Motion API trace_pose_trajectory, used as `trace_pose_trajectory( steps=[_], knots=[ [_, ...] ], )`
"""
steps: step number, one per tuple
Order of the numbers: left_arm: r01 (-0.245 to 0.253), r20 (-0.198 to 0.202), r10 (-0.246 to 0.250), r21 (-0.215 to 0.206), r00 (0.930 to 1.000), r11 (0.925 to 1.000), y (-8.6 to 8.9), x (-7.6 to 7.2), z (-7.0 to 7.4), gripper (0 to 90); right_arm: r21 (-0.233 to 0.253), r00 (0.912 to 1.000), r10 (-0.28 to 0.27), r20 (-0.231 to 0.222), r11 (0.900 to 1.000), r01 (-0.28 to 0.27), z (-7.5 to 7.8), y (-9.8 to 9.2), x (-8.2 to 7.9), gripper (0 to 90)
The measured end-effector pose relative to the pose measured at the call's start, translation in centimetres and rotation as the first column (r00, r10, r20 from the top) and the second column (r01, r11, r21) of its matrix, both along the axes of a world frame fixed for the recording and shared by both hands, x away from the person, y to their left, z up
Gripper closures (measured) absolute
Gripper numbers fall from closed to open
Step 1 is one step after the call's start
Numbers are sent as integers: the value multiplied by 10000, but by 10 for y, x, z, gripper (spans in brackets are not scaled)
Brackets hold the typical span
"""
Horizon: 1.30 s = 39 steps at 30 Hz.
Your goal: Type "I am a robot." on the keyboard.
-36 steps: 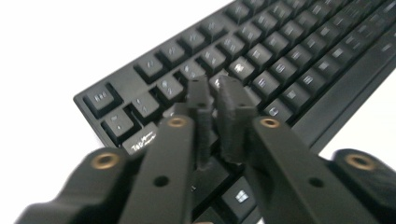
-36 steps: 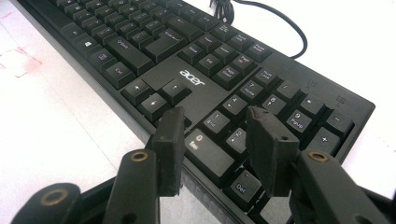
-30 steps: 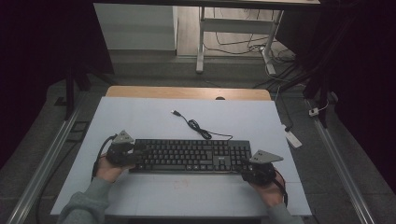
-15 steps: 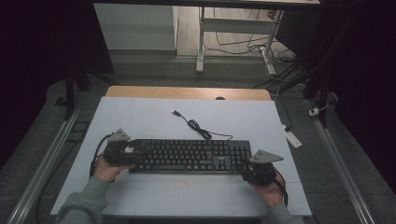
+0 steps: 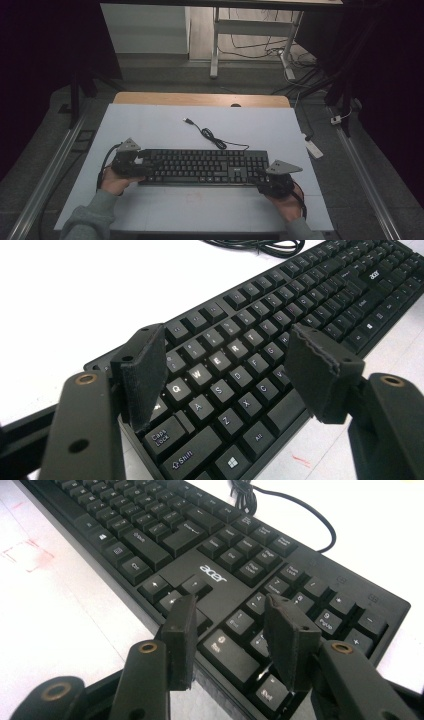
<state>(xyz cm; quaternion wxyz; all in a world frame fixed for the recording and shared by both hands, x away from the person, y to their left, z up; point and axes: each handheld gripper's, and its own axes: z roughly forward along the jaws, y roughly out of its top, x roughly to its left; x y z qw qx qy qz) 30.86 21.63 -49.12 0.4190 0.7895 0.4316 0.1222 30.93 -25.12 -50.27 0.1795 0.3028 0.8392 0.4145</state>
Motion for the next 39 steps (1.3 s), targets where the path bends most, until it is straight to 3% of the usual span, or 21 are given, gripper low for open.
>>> trace_pose_trajectory(
  steps=[10,31,39],
  knots=[
    [87,-5,-87,122,10000,9999,-4,1,-1,319,374,9996,290,28,9989,-291,5,14,0,568],
    [139,-19,-138,237,9999,9996,-6,1,-2,307,459,9911,1325,100,9901,-1328,9,65,8,572],
    [175,-7,-175,277,9998,9995,-7,1,-2,306,466,9866,1627,116,9855,-1631,11,83,10,663]
  ],
)
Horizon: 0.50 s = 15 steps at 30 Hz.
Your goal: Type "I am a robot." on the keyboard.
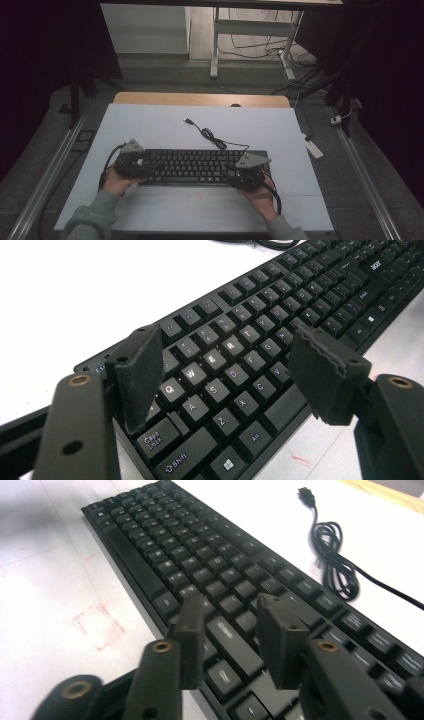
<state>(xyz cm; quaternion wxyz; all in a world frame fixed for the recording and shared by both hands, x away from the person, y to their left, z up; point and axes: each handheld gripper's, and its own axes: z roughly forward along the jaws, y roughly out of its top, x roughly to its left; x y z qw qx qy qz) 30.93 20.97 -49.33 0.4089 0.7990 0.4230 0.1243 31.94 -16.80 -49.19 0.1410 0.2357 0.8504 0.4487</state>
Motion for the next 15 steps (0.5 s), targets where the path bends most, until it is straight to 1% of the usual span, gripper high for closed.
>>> trace_pose_trajectory(
  steps=[3,7,9,15],
  knots=[
    [-2,0,2,7,10000,10000,-1,0,0,306,-94,9997,238,-21,9997,-239,1,8,1,731],
    [4,6,-4,23,10000,10000,-1,0,0,306,-172,9979,628,-125,9979,-630,1,18,1,847],
    [16,4,-16,36,10000,10000,-1,-1,0,306,-142,9966,807,-148,9966,-810,1,24,2,893],
    [53,1,-53,88,10000,9999,-1,-1,-1,306,-196,9935,1117,-200,9935,-1121,1,41,5,895]
  ],
)
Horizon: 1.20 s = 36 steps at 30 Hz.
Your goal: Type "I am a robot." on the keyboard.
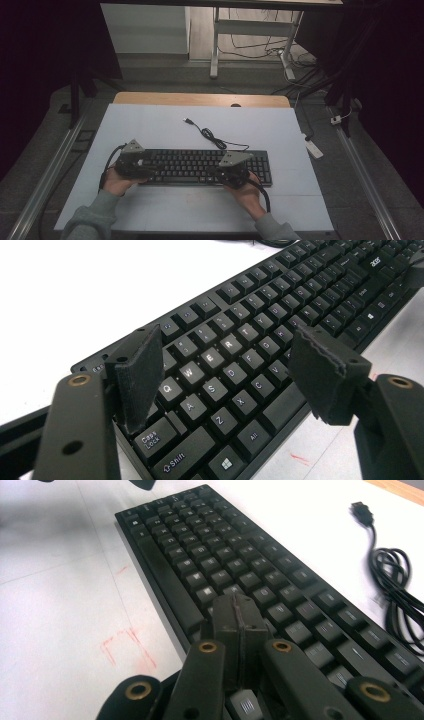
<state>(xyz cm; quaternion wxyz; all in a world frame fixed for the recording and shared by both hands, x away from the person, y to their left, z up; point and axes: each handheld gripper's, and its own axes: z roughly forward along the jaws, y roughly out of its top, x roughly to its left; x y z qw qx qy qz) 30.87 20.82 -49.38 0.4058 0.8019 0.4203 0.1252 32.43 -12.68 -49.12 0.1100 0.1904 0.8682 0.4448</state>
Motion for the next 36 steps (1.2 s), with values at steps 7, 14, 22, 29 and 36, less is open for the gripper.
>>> trace_pose_trajectory(
  steps=[7,14,22,29,36],
  knots=[
    [20,2,-20,2,10000,10000,0,0,0,306,-108,9999,153,-41,9998,-153,-3,17,3,895],
    [69,-29,-69,53,10000,10000,-1,-1,-1,305,-170,9997,221,-90,9996,-223,-5,28,6,895],
    [122,-12,-122,118,9999,9999,-2,-1,-1,304,-286,9990,376,-229,9989,-383,-10,42,11,895],
    [181,-7,-181,161,9998,9997,-3,-1,-1,303,-501,9983,458,-355,9976,-476,-16,53,15,894],
    [190,1,-190,179,9998,9997,-2,-1,-1,302,-774,9984,360,-442,9962,-394,-21,60,19,893]
  ],
)
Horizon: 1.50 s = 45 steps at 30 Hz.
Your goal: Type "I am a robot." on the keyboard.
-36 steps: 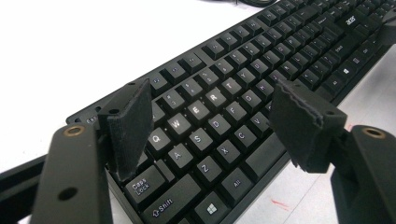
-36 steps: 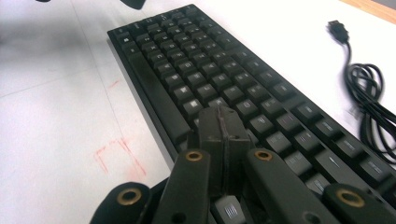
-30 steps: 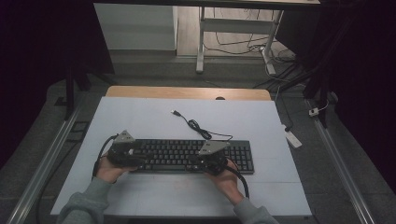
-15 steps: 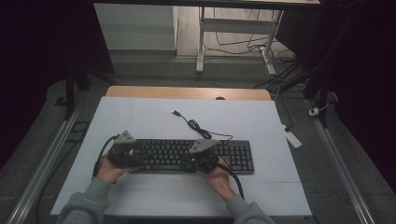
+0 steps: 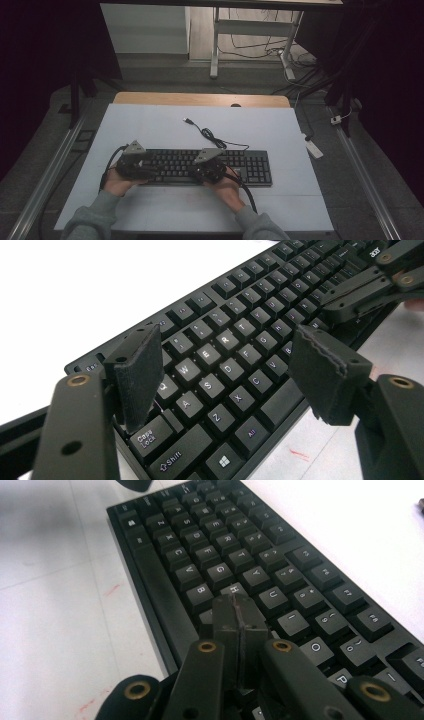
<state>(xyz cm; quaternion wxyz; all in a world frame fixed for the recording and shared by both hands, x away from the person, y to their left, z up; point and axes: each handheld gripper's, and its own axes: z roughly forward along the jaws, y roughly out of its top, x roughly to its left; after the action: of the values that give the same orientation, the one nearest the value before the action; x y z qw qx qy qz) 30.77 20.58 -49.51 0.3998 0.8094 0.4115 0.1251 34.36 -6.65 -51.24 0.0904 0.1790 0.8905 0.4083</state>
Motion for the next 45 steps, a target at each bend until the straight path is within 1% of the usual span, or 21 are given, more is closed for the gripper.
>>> trace_pose_trajectory(
  steps=[6,13,14,16,18,22,23,25,26,29,32,34,36,38,44,45],
  knots=[
    [15,-3,-15,19,10000,10000,0,0,0,301,-250,10000,-45,4,9997,45,-5,2,3,893],
    [42,-23,-42,46,10000,10000,0,0,-1,300,-341,10000,-69,-12,9994,68,-6,3,3,894],
    [40,-28,-40,52,10000,10000,-1,0,-1,299,-520,10000,-56,26,9986,58,-7,3,3,895],
    [39,-29,-39,61,10000,10000,-1,0,-1,299,-413,9999,-83,-63,9991,80,-8,3,3,895],
    [42,-12,-42,51,10000,10000,0,0,0,299,-373,10000,-41,-28,9993,40,-7,3,3,895],
    [13,6,-13,20,10000,10000,0,0,0,298,-124,9998,-124,128,9998,126,-3,0,2,895],
    [8,14,-8,13,10000,10000,0,0,0,298,42,9998,-154,106,9999,154,-2,-1,1,895],
    [-2,10,2,-9,10000,10000,1,0,0,298,187,9996,-218,163,9996,214,2,-4,1,891],
    [-9,-1,9,-7,10000,10000,1,0,0,298,316,9996,-240,173,9992,235,3,-6,1,868],
    [-22,15,22,-24,10000,10000,1,0,0,297,483,9989,-437,168,9979,429,8,-13,0,806],
    [-16,22,16,-20,10000,10000,2,0,0,297,562,9978,-632,219,9965,619,12,-22,-3,748],
    [-23,11,23,-18,10000,10000,1,0,0,296,583,9960,-859,250,9947,843,13,-30,-4,714],
    [-12,33,12,-17,10000,10000,1,0,0,296,720,9948,-989,248,9927,969,14,-39,-4,692],
    [-18,16,18,-25,10000,10000,1,0,0,295,657,9924,-1192,312,9910,1170,15,-48,-5,670],
    [49,-26,-48,29,10000,10000,0,0,-1,294,797,9843,-1728,350,9823,1696,18,-78,-8,636],
    [45,-27,-45,26,10000,10000,0,0,-1,294,753,9821,-1841,407,9806,1808,18,-82,-9,632]
  ],
)
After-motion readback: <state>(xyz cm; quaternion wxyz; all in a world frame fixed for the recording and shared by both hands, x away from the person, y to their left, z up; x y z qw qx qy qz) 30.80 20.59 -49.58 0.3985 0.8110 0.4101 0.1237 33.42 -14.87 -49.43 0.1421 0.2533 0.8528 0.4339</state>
